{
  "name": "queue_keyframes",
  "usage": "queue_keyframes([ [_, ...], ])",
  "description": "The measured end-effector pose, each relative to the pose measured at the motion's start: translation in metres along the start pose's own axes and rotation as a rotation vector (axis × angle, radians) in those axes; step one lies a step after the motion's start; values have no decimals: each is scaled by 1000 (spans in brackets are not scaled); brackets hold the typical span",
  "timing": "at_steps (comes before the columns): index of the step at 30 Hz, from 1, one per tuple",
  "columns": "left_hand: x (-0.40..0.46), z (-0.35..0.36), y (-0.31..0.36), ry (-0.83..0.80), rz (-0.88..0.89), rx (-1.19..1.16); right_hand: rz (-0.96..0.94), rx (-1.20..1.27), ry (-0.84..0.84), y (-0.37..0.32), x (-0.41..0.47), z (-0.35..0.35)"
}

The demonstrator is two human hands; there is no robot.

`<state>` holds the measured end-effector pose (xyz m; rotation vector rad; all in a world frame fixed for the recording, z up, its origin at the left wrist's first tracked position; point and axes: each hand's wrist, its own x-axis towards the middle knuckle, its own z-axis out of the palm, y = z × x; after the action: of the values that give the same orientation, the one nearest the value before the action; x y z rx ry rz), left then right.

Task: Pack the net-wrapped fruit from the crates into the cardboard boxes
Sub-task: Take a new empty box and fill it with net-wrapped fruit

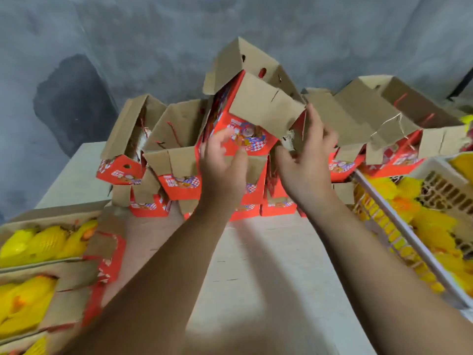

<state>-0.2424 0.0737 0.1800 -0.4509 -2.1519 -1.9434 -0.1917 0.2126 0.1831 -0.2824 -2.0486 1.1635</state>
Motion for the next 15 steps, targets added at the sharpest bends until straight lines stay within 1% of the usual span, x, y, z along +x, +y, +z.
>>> queue_keyframes([
  [1, 15, 4, 7, 15, 16, 47, -9, -42, -17, -1, 21, -2],
  [2, 26, 7, 12, -12, -6, 72, 7, -93, -74, -3, 39, -3],
  [3, 36, 10, 16, -64, -52, 88, 32, -134, -142, -4, 54, -2],
  [4, 42, 13, 19, -115, -91, 142, 61, -145, -175, -4, 67, 0],
  [6, 45, 14, 21, -150, -98, 317, 112, -78, -133, -4, 82, 3],
  [7, 43, 13, 22, -142, -84, 359, 132, -40, -107, -6, 85, 3],
  [8, 40, 11, 25, -147, -68, 344, 138, -16, -87, -8, 85, 0],
  [11, 28, 2, 40, -190, -10, 205, 104, 6, -14, -16, 75, -17],
  [13, 18, -1, 54, -174, 37, 126, 29, 20, 37, -28, 67, -31],
  [15, 6, -2, 72, -140, 98, 36, -97, 43, 85, -42, 58, -51],
])
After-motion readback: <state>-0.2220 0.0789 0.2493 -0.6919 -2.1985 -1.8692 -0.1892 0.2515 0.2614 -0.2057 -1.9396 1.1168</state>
